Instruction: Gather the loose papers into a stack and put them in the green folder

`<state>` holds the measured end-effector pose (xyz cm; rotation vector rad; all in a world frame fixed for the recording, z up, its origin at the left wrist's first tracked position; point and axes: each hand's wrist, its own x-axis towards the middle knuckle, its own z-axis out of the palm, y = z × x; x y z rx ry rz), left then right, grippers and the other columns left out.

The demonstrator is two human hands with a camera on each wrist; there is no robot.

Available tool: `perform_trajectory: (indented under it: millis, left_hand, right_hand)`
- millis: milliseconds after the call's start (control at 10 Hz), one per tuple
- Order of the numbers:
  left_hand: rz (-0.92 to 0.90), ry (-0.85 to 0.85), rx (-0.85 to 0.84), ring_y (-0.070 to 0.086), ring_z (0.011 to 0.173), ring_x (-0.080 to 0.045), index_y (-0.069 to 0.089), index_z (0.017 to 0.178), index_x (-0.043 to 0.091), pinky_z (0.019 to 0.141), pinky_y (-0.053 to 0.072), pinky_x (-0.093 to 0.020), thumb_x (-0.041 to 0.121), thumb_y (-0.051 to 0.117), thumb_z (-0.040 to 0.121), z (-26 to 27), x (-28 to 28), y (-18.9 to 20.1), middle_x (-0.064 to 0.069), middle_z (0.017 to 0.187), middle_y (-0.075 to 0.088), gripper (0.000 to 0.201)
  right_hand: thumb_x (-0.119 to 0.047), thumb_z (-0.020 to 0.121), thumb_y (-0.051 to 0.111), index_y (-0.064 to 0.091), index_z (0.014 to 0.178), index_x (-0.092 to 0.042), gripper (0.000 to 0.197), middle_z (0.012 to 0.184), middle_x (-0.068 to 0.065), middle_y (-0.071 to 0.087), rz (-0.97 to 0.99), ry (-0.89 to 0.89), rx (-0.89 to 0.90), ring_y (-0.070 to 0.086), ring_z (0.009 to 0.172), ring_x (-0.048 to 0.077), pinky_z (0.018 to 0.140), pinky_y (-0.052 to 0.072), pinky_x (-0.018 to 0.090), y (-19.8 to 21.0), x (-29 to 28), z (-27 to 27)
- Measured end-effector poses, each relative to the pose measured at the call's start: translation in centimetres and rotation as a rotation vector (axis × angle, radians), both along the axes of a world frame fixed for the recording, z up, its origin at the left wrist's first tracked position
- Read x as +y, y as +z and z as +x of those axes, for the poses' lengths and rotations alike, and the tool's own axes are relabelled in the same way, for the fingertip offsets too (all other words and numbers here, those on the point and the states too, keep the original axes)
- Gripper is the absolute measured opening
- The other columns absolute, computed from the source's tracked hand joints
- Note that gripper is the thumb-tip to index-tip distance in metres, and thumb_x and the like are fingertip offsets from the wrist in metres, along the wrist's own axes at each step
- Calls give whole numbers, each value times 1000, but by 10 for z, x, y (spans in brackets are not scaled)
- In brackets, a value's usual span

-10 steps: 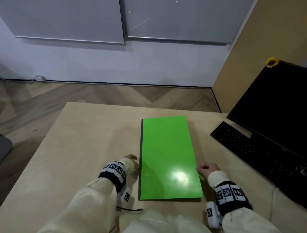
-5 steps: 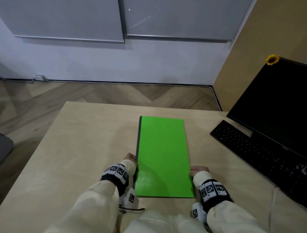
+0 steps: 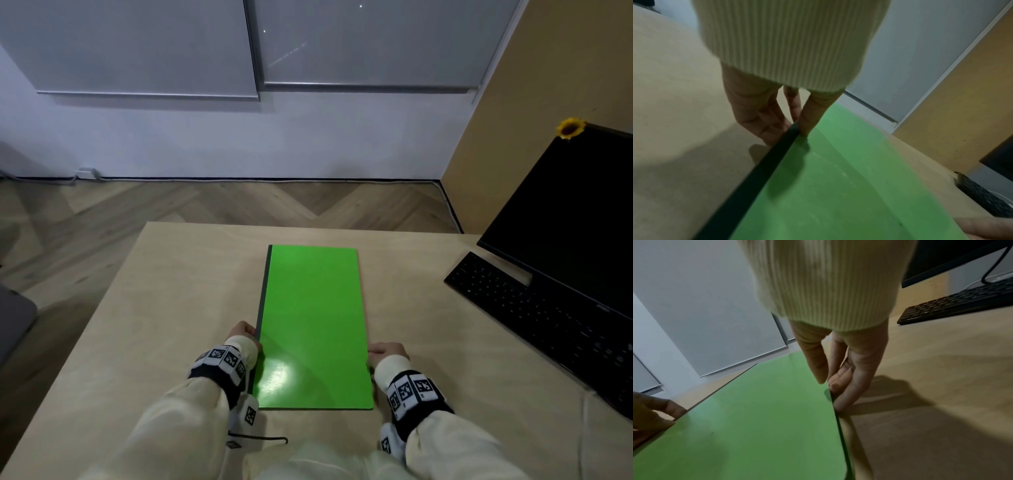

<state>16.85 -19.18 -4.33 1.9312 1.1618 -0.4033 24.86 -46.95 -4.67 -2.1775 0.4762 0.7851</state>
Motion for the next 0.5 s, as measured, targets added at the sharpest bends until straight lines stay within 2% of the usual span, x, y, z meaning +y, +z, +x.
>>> perform_trajectory:
  millis: [100,200,300,400,500]
  left_hand:
    - [30,-51,18,49,84,-20,40,63,22,74,43,-26,-1,66,74,-3,-5,2,-4,84,51,36]
    - [4,-43,19,48,84,-19,47,76,15,84,49,-31,-3,66,74,-7,-3,0,-2,80,51,26]
    - [-25,8,-25,48,81,-19,47,83,13,93,50,-39,-6,64,75,-13,-6,0,4,67,46,26]
    - [-73,52,-69,51,79,-20,52,87,11,89,52,-37,-4,64,76,-20,-5,-2,4,68,50,22]
    - [-237,216,-138,58,62,-24,62,96,-4,65,55,-36,-1,63,82,-37,5,-21,-6,66,60,14]
  right_hand:
    - [1,86,50,72,107,-11,32,114,12,70,-5,-28,-3,66,99,29,94,49,28,0,-1,0]
    - [0,86,52,73,104,-9,29,110,14,72,11,-37,-14,67,94,29,92,49,28,-2,1,0]
    - [-2,86,52,74,101,-11,28,107,13,73,-7,-21,-39,67,97,30,92,50,28,-2,0,-3]
    - [-1,87,52,73,105,-11,29,111,13,72,4,29,-30,67,95,28,86,49,24,0,-2,-4]
    - [-4,87,53,63,121,-14,37,127,9,63,10,121,6,63,104,26,87,44,21,13,-7,-9]
